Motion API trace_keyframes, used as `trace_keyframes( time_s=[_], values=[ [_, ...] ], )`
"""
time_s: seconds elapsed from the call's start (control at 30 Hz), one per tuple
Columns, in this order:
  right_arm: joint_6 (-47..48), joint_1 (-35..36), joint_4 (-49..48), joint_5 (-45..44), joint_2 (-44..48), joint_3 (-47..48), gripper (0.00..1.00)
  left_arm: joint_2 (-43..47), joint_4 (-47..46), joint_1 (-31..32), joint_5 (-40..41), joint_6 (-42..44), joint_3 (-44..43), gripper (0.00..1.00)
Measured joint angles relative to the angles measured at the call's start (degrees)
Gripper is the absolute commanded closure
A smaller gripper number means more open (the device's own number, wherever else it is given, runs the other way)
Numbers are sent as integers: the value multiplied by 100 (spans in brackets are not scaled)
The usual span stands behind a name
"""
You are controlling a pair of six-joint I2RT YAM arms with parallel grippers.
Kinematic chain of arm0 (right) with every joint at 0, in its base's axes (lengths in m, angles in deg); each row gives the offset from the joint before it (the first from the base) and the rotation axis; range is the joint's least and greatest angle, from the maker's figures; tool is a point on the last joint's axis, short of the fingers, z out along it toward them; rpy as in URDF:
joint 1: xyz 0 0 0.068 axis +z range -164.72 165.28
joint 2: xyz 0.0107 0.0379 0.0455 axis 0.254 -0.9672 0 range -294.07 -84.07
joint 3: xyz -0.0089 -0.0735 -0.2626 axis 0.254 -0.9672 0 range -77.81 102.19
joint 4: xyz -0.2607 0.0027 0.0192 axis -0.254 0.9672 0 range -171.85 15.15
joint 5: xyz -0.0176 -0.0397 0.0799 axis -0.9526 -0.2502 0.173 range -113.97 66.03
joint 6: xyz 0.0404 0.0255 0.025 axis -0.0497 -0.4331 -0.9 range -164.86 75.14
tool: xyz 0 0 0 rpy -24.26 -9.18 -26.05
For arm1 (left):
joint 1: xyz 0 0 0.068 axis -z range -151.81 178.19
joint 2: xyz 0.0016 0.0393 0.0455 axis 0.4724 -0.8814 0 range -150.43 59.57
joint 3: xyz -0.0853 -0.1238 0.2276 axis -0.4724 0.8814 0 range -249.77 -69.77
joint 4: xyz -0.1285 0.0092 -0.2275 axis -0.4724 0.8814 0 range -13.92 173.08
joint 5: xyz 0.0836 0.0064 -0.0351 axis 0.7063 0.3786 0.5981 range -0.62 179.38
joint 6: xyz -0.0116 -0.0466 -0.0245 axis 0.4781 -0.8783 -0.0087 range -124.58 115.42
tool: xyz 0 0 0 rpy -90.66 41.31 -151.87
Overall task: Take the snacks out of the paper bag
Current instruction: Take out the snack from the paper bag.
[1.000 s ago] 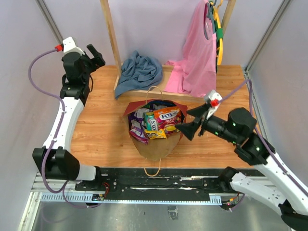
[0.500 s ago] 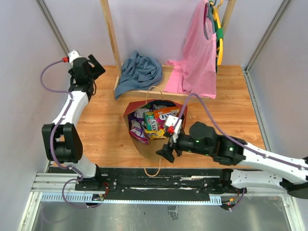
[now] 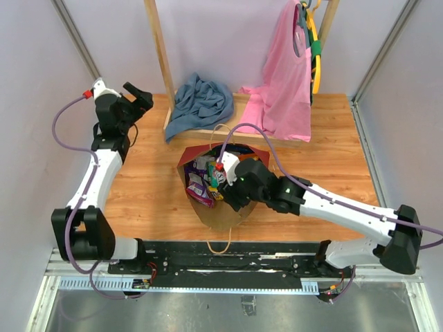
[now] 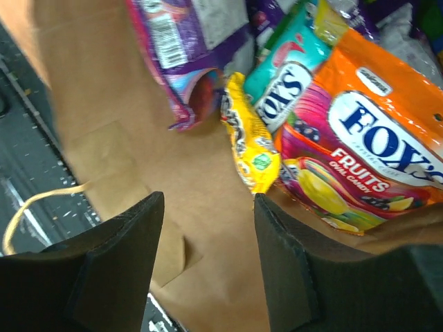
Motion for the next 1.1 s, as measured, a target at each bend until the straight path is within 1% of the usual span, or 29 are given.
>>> trace_keyframes(
  time_s=[0.13, 0.3, 0.53, 0.6, 0.7, 0.87, 1.1],
  values=[
    [-57, -380, 26, 96, -372, 50, 43, 531, 24, 0, -435, -573, 234, 1],
    [-125, -608, 166, 160, -824, 205, 42, 1292, 109, 0, -761, -957, 457, 0],
    [-166, -660, 225, 273, -1386, 605, 41, 2983, 304, 0, -1189, -1248, 1285, 0],
    [-166, -660, 212, 280, -1484, 608, 40, 3241, 393, 0, -1408, -1340, 1456, 0],
    [-166, -660, 155, 238, -1519, 566, 40, 3530, 433, -2, -1943, -1502, 1766, 0],
    [-164, -675, 22, -31, -1314, 251, 41, 3888, 542, -2, -2712, -1670, 2334, 0],
    [-164, -1032, -4, -72, -1272, 205, 46, 4485, 761, -2, -3241, -1705, 2879, 0]
  ],
)
